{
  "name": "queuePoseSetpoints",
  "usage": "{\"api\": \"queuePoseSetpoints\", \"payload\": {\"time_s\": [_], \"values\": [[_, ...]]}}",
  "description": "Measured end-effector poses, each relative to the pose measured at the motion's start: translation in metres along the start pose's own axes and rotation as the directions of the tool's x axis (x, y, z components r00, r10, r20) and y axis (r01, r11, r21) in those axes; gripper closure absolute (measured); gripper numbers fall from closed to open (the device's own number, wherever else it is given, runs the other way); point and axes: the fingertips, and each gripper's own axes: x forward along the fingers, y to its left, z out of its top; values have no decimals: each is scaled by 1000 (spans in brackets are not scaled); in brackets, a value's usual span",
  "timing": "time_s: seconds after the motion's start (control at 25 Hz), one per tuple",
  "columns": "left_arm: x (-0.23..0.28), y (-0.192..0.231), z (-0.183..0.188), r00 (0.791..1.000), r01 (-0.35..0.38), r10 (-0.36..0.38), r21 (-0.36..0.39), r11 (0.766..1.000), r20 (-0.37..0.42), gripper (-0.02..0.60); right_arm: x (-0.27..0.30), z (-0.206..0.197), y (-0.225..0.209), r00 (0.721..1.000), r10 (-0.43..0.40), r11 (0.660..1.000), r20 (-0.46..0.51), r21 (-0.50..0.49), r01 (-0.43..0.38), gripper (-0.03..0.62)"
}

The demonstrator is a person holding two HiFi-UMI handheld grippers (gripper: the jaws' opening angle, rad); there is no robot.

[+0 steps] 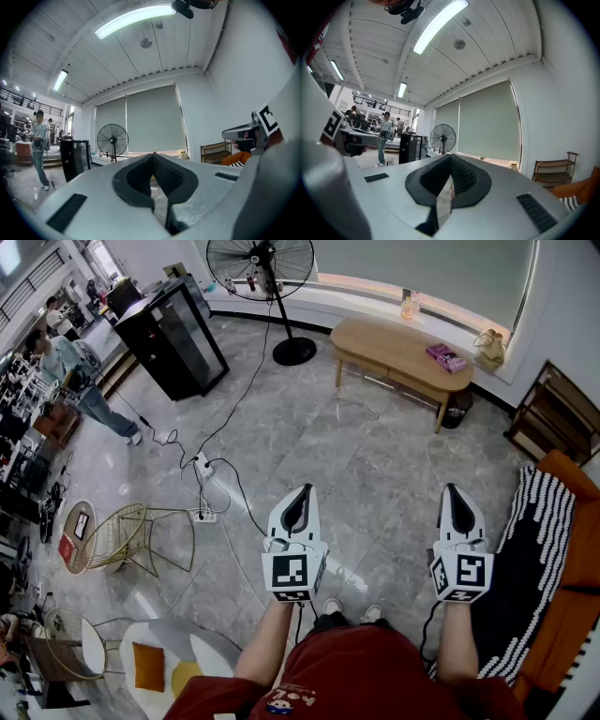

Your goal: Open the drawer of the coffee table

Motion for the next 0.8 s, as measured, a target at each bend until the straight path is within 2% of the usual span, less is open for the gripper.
{"api": "queuePoseSetpoints", "payload": {"time_s": [0.36,0.8], "values": [[19,19,-5,1000,20,-20,-9,1000,-2,575,28,-4,26,1000,8,1000,-22,-16,-9,599],[26,77,-21,999,39,-40,-13,999,-15,575,64,-9,82,999,9,1000,-34,-4,-9,599]]}}
